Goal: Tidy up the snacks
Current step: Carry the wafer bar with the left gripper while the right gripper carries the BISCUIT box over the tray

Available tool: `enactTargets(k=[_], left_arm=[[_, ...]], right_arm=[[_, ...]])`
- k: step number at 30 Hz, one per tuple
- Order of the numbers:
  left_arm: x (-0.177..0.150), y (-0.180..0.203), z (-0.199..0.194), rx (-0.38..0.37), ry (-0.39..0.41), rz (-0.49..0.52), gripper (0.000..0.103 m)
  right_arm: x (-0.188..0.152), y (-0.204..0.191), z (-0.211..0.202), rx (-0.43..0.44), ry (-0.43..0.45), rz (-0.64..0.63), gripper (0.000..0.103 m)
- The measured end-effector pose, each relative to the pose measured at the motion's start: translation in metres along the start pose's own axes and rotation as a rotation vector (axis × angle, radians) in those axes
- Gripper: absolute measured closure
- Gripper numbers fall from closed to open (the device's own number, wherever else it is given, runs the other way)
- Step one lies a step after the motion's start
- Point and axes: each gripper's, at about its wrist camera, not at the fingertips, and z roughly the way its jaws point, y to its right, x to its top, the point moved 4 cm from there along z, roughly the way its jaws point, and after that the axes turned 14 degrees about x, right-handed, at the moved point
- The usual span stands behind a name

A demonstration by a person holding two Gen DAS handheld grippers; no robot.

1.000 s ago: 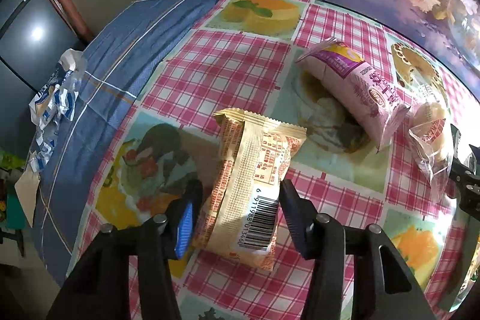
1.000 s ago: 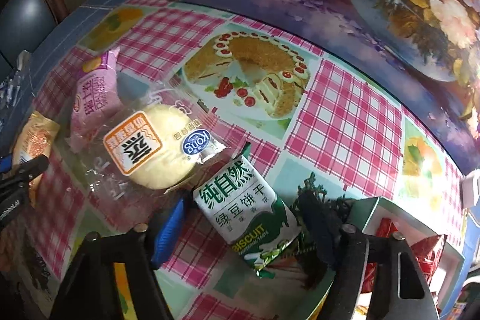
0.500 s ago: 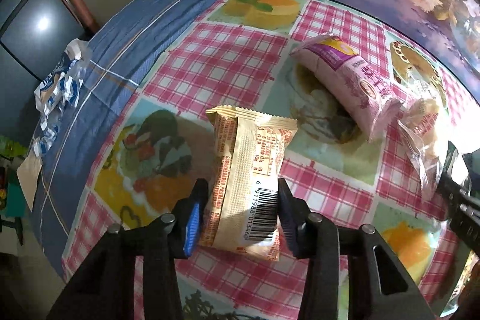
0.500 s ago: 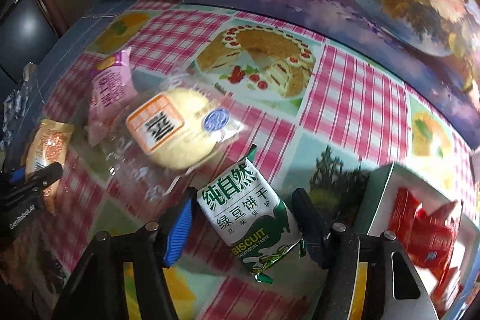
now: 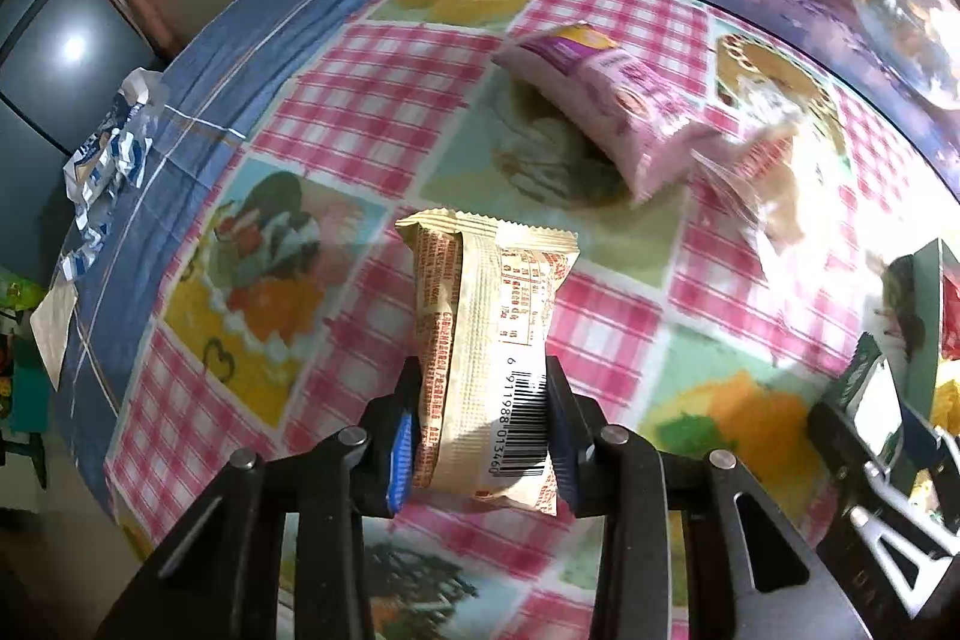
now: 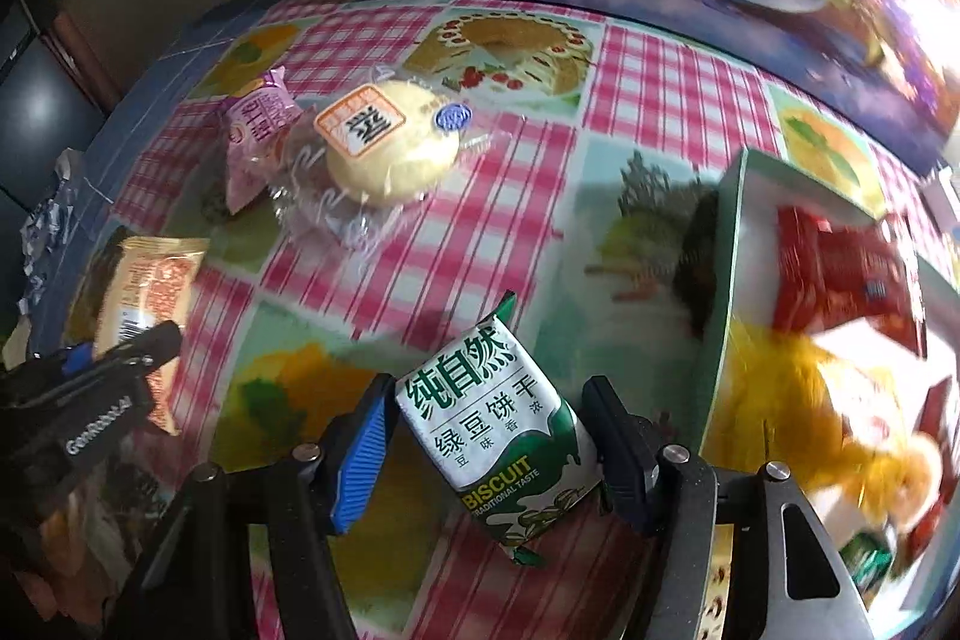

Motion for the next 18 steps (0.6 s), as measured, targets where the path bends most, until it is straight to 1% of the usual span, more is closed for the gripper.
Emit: enactTargets(k=[3,7,9,18], left_arm=[[-0.008,0.007,-0.008,-0.013,-0.011,-0.006,0.065],[-0.018,0.024,-0.025,-0.031,-0.033,0.000,0.065],[-0.020,0.030,-0.032,-0.038,-0.041,-0.004,0.065],[-0.028,0.044,-0.064,-0.033,-0.066,-0.084,0.065]], right_arm=[[-0.011,-0.002,-0.007,0.012,0.004,0.022,0.039],[-0.020,0.001,-0.012,-0.006,0.010,0.034,0.040],[-0.025,0.002,-0.017,0.018,0.017,0.052,0.042],[-0.032,0.004,-0.031,0.089,0.053,0.099,0.042]])
